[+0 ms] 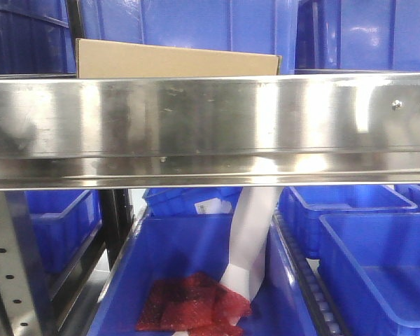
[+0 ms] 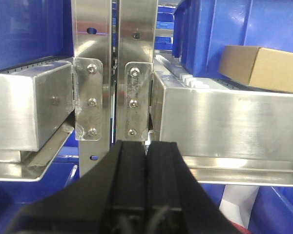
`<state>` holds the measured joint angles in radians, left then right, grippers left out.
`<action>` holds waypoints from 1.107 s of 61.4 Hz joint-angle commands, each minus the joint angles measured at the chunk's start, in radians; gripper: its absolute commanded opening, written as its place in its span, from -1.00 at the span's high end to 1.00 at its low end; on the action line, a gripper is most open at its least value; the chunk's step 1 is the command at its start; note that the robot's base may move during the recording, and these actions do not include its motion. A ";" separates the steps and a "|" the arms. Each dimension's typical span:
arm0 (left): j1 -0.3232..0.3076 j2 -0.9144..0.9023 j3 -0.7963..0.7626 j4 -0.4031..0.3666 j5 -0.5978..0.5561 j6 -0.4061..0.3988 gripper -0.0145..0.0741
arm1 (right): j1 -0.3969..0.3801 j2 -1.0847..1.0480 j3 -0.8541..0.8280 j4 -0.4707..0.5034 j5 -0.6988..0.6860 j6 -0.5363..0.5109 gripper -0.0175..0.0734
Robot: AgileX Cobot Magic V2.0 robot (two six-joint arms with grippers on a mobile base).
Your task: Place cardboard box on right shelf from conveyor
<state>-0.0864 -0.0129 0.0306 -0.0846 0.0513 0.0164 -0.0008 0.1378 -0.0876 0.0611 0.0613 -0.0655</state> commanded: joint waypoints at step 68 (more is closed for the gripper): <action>-0.006 -0.012 -0.004 -0.007 -0.091 -0.005 0.94 | -0.031 -0.159 0.112 0.021 -0.027 0.000 0.54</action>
<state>-0.0864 -0.0129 0.0306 -0.0846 0.0513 0.0164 -0.0247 -0.0110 0.0275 0.0874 0.1144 -0.0636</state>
